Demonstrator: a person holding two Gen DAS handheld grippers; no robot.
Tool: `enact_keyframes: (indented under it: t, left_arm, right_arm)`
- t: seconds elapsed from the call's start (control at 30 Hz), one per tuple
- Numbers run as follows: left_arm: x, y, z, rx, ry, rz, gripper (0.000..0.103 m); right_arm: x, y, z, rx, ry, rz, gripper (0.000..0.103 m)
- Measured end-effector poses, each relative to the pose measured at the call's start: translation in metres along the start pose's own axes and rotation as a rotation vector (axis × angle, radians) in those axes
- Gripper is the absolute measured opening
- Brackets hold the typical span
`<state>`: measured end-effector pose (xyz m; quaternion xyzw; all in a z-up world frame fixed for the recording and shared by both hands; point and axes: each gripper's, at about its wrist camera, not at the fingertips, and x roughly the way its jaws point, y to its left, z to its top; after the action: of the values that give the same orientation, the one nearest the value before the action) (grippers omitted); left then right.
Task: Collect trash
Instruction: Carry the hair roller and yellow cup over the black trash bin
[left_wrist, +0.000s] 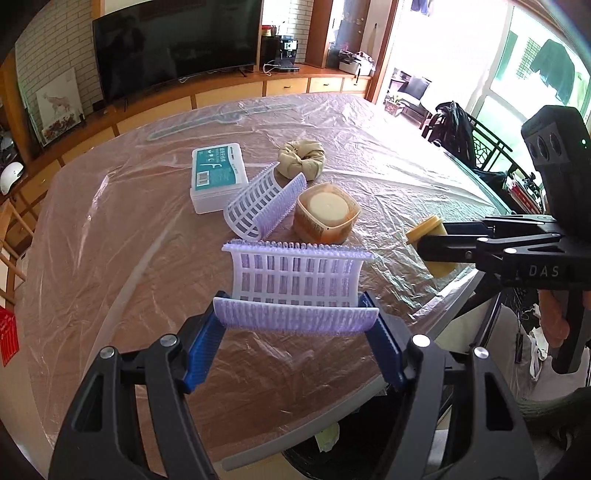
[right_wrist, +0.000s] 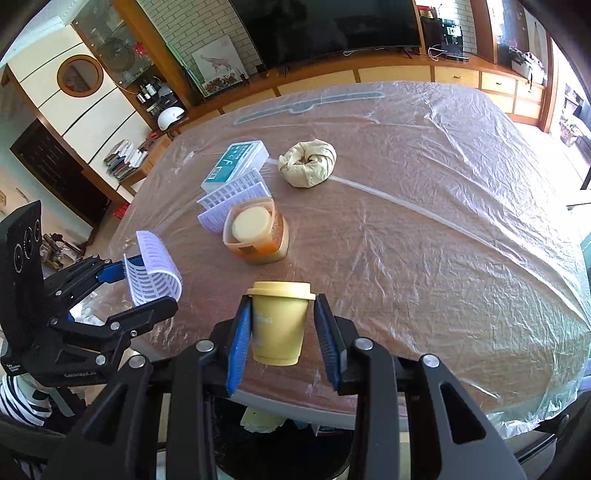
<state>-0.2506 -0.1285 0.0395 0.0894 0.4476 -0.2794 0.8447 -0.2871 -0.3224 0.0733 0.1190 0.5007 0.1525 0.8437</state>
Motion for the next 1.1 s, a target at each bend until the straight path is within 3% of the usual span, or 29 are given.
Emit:
enact_keyframes:
  t: [0.83,1.1]
  left_arm:
    - [-0.03,-0.016,-0.028,-0.023,-0.007,0.026,0.072]
    - [-0.04,-0.026,-0.037,-0.007,0.003,0.004,0.072]
  right_arm:
    - [-0.05,0.003,-0.018,-0.074,0.018,0.133,0.034]
    - [-0.054,0.01,-0.029,-0.096,0.047,0.158,0.034]
